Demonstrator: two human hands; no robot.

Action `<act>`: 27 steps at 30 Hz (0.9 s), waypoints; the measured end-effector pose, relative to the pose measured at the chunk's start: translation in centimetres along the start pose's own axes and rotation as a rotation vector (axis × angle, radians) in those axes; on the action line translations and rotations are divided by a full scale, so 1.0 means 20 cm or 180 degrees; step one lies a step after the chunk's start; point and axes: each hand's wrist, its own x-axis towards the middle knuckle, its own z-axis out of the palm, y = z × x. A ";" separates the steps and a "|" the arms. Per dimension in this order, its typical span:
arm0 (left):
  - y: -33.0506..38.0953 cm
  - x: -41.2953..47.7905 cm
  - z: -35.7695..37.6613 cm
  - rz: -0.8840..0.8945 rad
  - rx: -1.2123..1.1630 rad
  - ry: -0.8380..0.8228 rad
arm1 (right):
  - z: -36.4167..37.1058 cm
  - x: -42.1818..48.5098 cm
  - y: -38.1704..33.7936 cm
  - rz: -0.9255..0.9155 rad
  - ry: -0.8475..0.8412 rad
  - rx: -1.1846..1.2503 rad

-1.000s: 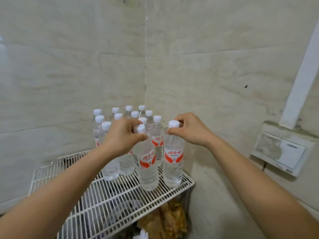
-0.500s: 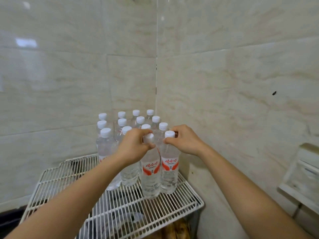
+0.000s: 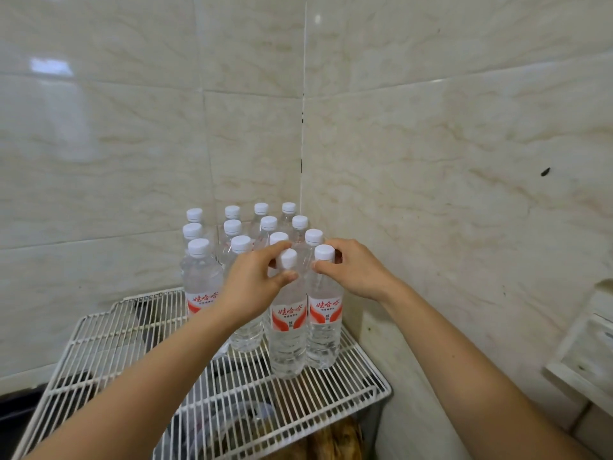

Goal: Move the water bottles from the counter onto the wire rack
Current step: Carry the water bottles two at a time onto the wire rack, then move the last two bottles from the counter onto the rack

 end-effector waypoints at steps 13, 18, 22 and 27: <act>-0.14 -0.27 -0.02 -0.0382 -0.0261 0.0356 | 0.24 -0.13 -0.15 -0.0951 0.1543 -0.0881; -0.37 -0.53 -0.27 -0.0571 0.0169 0.0454 | 0.60 -0.14 -0.36 -0.1730 0.1180 -0.0857; -0.63 -0.86 -0.56 -0.1198 0.0733 0.0521 | 1.01 -0.20 -0.54 -0.1777 0.0264 -0.0831; -0.88 -1.38 -0.95 -0.1968 0.1154 0.0624 | 1.53 -0.39 -0.87 -0.1838 -0.0921 -0.1023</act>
